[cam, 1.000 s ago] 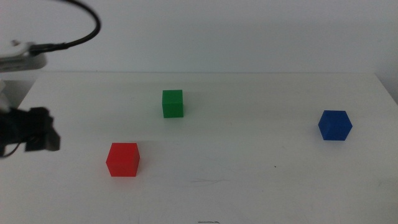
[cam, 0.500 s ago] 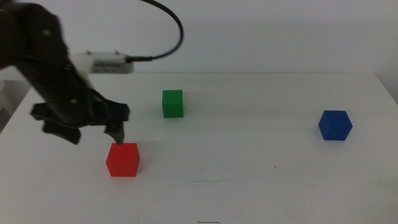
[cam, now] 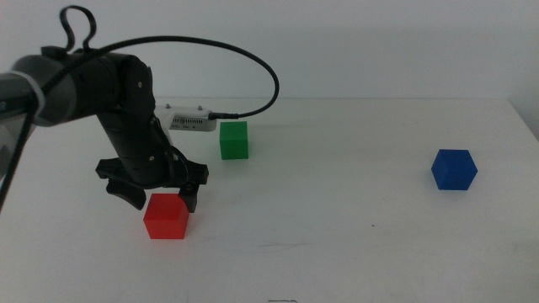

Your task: Stack red cubes first, then green, then blue cubes in a specific spot.

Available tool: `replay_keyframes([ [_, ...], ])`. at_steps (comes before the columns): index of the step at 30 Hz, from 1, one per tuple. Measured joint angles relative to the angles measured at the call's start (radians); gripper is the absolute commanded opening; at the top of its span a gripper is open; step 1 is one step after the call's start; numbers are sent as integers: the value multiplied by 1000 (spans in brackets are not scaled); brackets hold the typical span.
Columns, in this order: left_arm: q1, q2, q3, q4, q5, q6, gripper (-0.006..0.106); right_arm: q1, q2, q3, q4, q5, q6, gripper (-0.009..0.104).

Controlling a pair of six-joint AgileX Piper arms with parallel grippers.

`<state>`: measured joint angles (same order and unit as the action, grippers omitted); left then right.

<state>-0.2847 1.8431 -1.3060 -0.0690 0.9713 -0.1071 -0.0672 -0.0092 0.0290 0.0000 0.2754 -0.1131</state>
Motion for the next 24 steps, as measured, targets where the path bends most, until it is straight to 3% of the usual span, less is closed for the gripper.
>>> replay_keyframes([
  [7,0,61,0,0,-50,0,92,0,0,0,0,0,0,82],
  [11,0,91,0,-7,-59,0,85,0,0,0,0,0,0,82],
  [19,0,105,-1,-15,-79,-58,44,0,0,0,0,0,0,82],
  [24,-1,79,-1,-68,-67,-71,28,0,0,0,0,0,0,82],
])
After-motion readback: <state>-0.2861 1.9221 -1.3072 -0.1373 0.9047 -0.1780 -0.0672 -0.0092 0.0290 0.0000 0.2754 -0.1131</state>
